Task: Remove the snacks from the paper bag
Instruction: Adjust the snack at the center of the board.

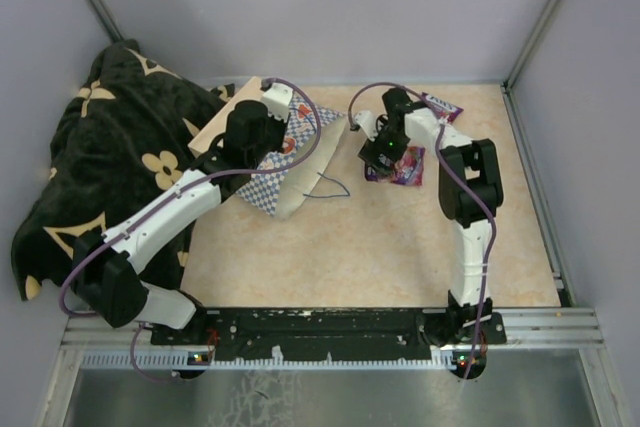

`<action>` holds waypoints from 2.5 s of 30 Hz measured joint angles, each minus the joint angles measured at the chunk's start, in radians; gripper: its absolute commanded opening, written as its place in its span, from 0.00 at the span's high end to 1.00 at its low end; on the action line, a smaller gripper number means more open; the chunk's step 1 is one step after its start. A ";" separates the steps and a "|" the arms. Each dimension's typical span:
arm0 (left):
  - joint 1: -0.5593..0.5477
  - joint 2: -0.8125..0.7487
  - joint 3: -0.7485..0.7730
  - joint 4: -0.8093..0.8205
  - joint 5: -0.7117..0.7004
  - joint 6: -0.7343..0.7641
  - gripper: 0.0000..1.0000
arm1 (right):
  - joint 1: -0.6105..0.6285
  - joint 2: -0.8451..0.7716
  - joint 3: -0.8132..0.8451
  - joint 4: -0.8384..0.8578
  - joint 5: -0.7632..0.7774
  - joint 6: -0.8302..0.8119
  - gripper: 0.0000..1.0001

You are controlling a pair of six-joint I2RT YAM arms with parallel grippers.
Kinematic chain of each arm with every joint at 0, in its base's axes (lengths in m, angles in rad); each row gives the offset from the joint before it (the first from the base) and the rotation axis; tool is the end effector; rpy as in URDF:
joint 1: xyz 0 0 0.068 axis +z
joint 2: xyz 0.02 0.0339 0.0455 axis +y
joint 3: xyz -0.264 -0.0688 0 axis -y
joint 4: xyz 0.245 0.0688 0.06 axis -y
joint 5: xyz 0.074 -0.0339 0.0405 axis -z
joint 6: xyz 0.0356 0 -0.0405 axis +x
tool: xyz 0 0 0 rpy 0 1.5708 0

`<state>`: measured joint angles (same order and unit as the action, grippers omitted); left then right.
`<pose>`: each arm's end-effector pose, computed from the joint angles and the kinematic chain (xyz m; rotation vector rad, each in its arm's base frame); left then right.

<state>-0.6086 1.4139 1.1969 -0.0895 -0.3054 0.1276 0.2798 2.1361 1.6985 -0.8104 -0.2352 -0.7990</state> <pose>0.2800 -0.1821 0.3475 0.4715 1.8023 -0.0462 0.4237 0.1304 0.1839 -1.4652 2.3441 0.2001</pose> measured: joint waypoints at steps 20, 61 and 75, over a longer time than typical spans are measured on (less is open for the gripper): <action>0.000 0.000 0.007 -0.010 -0.009 -0.020 0.99 | -0.015 0.129 0.087 0.420 0.313 0.948 0.01; 0.000 -0.025 0.029 -0.076 -0.009 -0.085 0.98 | 0.012 -0.129 -0.381 0.674 0.369 1.081 0.20; 0.000 -0.025 0.029 -0.080 -0.038 -0.085 0.97 | 0.032 0.028 -0.170 0.706 0.490 1.251 0.19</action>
<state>-0.6086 1.3888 1.2263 -0.1699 -0.3431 0.0429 0.3122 2.1639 1.5284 -0.1047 0.2550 0.4522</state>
